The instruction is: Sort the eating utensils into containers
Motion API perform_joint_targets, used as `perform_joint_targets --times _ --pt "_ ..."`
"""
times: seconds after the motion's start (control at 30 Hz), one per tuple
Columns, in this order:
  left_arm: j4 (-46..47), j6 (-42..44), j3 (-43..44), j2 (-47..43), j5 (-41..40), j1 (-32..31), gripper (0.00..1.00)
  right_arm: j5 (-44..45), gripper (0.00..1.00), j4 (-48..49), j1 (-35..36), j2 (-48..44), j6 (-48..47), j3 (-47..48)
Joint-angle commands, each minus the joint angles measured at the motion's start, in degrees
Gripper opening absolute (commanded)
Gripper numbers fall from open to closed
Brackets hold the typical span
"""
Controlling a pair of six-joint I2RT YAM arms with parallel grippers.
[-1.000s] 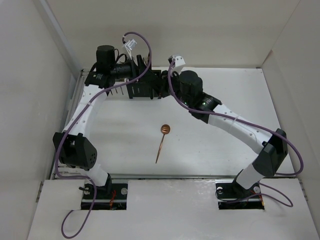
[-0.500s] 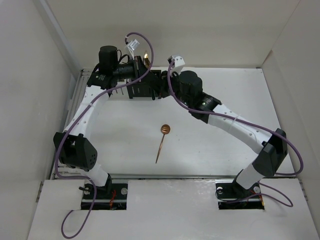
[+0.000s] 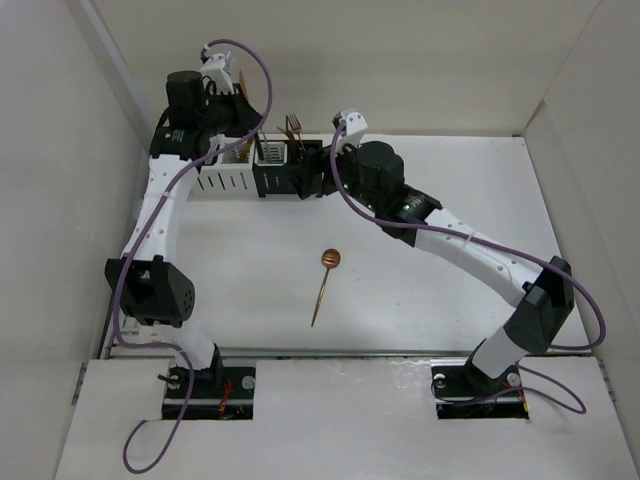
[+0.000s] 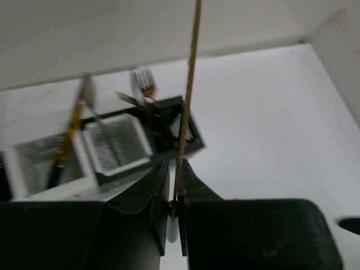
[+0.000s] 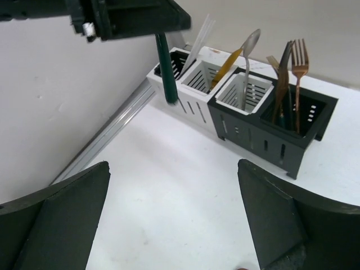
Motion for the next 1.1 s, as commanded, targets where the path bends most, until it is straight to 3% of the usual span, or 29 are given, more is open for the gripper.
perform_joint_targets --times 0.0,0.17,0.4,0.63,0.8,0.83,0.9,0.97,1.07 --pt "5.3 7.9 2.7 2.8 -13.0 2.1 0.0 1.8 1.0 2.1 -0.7 0.4 -3.5 2.1" --pt "12.6 13.6 2.7 8.8 -23.9 3.5 0.0 2.5 1.0 0.4 -1.2 0.4 -6.5 1.6" --pt "22.0 16.1 1.7 16.0 -26.3 4.0 0.0 4.9 1.0 -2.5 -1.2 3.2 -8.6 -0.3" --pt "29.9 18.0 -3.5 19.0 -27.7 4.0 0.0 11.1 1.0 -20.7 -1.2 8.1 -1.7 2.0" --pt "31.1 18.6 -7.6 19.0 -24.4 4.0 0.19 14.8 1.0 -23.2 -1.2 6.0 2.8 -3.4" --pt "30.6 18.6 -8.7 19.0 -24.4 4.0 0.43 14.8 1.0 -23.2 -1.2 6.0 4.1 -3.4" --pt "30.0 18.6 -9.3 18.5 -25.8 4.0 0.64 15.3 1.0 -25.8 -0.7 6.0 5.2 -4.1" --pt "28.0 18.6 -9.3 17.2 -29.1 4.0 0.78 16.6 1.0 -28.6 -0.7 6.0 7.7 -3.6" --pt "23.6 18.6 -9.3 14.7 -33.3 4.0 0.87 18.0 1.0 -33.4 0.5 8.2 11.5 -2.4"
